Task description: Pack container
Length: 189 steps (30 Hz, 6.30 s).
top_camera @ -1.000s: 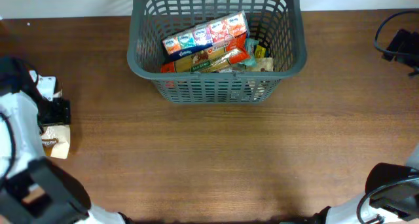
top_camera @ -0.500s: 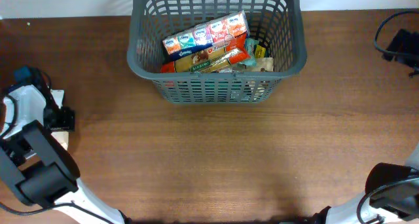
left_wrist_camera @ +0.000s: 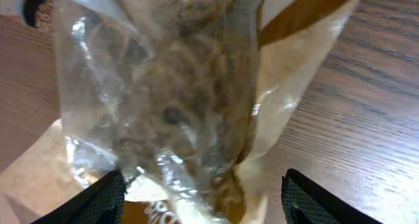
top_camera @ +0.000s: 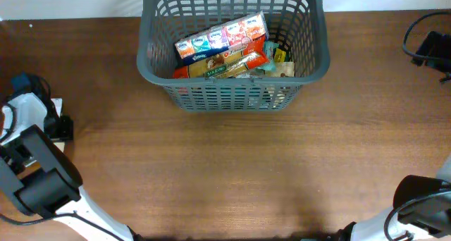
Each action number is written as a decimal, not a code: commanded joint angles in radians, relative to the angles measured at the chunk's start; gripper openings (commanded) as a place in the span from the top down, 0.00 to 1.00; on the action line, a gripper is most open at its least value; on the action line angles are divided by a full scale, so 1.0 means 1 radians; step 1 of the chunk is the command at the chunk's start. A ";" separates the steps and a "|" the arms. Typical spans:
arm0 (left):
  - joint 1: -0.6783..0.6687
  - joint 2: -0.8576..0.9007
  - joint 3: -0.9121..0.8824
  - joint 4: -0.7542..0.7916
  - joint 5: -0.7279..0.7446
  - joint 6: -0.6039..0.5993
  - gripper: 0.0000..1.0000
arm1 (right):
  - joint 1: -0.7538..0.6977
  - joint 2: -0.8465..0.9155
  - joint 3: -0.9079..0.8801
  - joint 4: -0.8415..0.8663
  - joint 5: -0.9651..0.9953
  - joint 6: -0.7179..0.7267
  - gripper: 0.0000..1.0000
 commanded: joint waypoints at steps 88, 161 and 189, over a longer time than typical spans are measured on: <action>-0.056 0.235 0.272 -0.107 0.195 -0.114 0.27 | -0.002 -0.012 0.000 0.000 -0.001 0.008 0.01; -0.835 -0.126 1.070 -0.303 0.309 0.245 0.01 | -0.002 -0.012 0.000 0.000 -0.001 0.008 0.01; -0.295 -0.304 1.069 -0.509 0.273 -0.204 0.01 | -0.002 -0.012 0.000 0.005 -0.253 0.008 0.01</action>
